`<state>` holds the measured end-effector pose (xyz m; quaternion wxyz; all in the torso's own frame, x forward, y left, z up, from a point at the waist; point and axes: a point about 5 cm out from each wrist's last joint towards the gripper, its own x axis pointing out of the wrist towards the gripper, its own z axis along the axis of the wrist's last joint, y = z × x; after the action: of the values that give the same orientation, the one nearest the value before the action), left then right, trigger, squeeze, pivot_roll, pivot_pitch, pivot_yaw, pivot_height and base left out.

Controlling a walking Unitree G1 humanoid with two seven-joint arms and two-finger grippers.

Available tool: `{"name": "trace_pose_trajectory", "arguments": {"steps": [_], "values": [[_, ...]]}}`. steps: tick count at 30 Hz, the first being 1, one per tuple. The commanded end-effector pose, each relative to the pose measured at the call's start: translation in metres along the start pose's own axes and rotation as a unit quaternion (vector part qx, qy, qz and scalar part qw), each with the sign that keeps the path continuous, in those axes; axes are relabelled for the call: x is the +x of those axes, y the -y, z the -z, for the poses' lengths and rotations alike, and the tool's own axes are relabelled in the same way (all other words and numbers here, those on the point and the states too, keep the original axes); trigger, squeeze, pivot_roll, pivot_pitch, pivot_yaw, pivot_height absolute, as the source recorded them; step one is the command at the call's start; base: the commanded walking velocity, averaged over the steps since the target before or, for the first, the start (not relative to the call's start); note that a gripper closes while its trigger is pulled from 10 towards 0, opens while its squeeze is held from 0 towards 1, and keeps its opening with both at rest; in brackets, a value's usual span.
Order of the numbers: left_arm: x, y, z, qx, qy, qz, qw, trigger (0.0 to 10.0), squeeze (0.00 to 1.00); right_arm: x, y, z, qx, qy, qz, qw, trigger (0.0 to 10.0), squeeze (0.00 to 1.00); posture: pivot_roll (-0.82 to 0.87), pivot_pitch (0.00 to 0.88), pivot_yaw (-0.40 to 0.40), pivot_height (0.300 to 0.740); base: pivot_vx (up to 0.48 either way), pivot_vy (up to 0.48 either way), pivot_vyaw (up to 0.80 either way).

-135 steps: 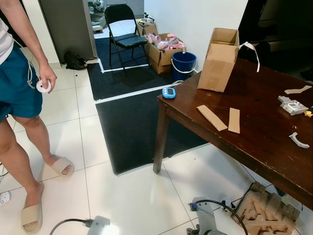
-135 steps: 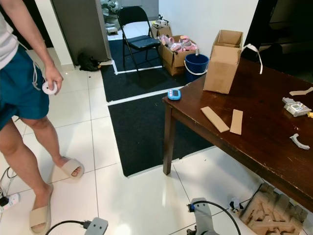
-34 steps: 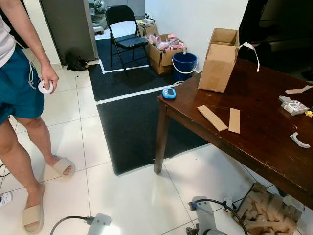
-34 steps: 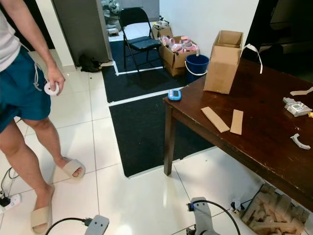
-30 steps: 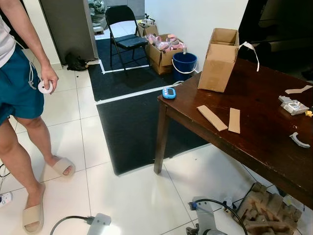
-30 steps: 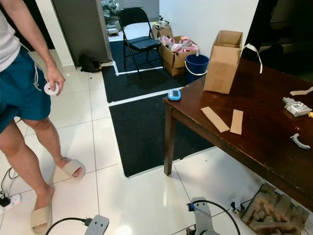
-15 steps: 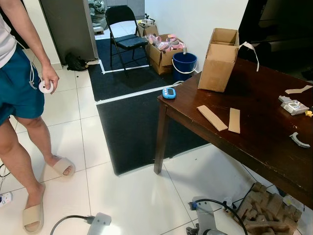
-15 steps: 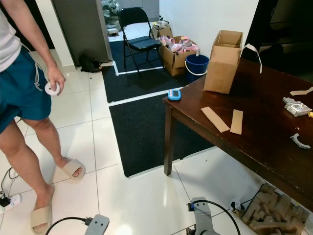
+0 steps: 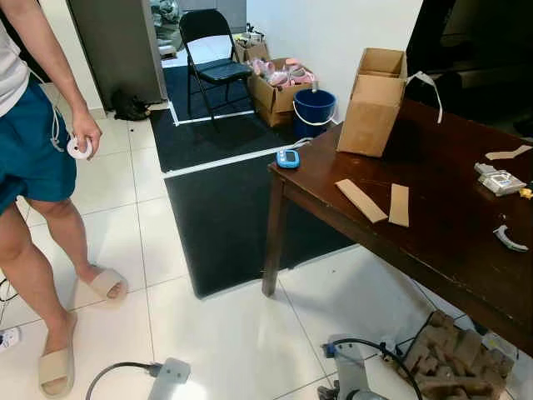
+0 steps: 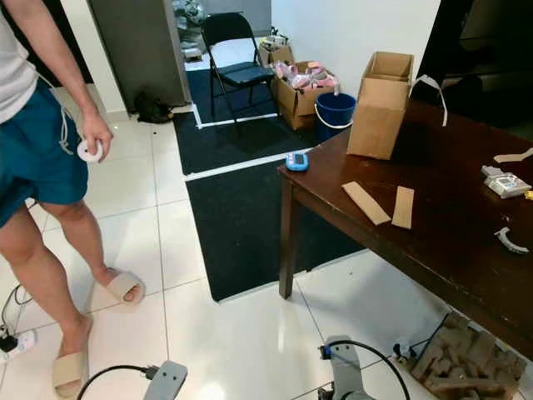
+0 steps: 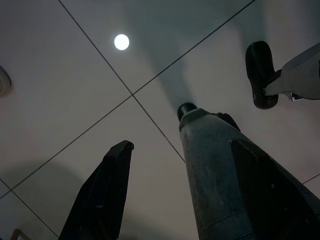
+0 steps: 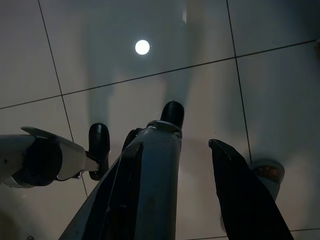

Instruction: Picking trash to rubbish bin

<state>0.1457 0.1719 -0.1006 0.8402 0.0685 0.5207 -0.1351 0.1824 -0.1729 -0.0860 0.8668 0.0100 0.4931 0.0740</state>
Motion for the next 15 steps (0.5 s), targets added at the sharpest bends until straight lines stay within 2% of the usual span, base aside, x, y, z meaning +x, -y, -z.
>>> {"name": "trace_pose_trajectory", "arguments": {"steps": [1, 15], "values": [[-0.0005, 0.0001, 0.0034, 0.005, -0.005, 0.0, 1.0, 10.0, 0.0, -0.0003, 0.0008, 0.0018, -0.002, -0.004, 0.001, 1.0, 10.0, 0.0, 0.01, 0.003, 0.007, 0.74, 0.0, 0.0, 0.0], [-0.0017, -0.0034, 0.0062, 0.001, -0.01, -0.002, 1.0, 10.0, 0.0, -0.0005, 0.0009, 0.0031, -0.005, -0.006, 0.001, 1.0, 10.0, 0.0, 0.02, 0.008, 0.001, 0.74, 0.0, 0.0, 0.0]]}}
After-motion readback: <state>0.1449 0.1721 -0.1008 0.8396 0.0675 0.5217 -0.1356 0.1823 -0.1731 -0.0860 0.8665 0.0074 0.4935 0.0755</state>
